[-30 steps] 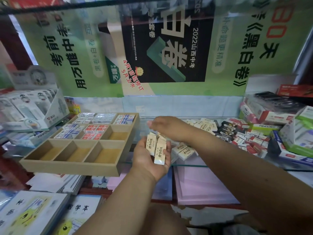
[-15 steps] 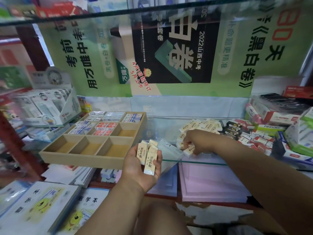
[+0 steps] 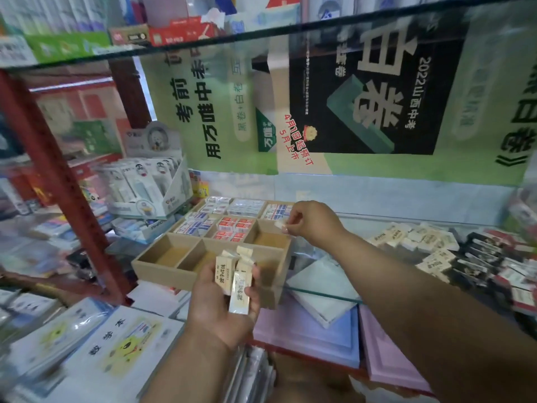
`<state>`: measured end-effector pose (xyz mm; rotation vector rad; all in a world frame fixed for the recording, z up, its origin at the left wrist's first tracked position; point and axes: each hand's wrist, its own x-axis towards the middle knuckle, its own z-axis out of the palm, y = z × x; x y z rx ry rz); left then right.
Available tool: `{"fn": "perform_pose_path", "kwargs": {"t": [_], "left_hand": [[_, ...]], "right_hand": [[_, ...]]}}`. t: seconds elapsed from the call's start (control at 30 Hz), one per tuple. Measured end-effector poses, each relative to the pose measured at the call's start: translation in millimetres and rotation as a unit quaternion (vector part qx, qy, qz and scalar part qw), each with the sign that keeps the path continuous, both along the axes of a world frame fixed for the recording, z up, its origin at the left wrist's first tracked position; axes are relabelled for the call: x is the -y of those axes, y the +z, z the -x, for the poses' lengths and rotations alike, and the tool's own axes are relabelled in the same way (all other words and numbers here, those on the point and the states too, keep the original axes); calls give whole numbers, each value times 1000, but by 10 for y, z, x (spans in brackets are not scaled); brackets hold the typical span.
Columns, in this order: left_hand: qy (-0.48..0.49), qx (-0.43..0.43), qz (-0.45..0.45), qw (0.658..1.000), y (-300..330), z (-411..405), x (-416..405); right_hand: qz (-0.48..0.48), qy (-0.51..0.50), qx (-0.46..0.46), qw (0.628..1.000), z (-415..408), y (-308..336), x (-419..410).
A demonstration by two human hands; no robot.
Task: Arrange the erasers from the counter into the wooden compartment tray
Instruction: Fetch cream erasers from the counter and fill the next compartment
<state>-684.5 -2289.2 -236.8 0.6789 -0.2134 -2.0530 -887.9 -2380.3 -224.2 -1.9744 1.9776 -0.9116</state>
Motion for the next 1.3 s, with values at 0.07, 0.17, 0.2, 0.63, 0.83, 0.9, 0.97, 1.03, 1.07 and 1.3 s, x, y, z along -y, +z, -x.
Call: {"fn": "perform_pose_path", "kwargs": {"t": [0.07, 0.17, 0.2, 0.63, 0.83, 0.9, 0.97, 1.03, 1.07, 1.3], "left_hand": [[3, -7, 8, 1000, -20, -95, 66], [3, -19, 8, 1000, -52, -184, 158], [1, -24, 10, 1000, -57, -203, 180], [14, -7, 31, 999, 34, -231, 610], [-8, 44, 57, 997, 31, -189, 791], [-18, 56, 65, 996, 35, -184, 823], [-35, 73, 75, 994, 33, -202, 865], [-57, 97, 82, 990, 33, -220, 904], [-67, 109, 83, 988, 39, -226, 914], [-65, 94, 59, 992, -8, -254, 945]], "right_hand": [[-19, -7, -13, 1000, -181, -41, 221], [-67, 3, -85, 994, -366, -105, 488], [-82, 6, -111, 990, -409, -122, 551], [-162, 69, -123, 977, -547, -282, 668], [-120, 97, 80, 985, -493, -226, 605], [-97, 161, 275, 943, -470, -165, 476], [-100, 255, 347, 897, -500, -95, 331], [-80, 317, 312, 892, -570, -49, 238], [-67, 320, 283, 902, -588, -34, 224], [32, 191, 276, 941, -497, 19, 208]]}}
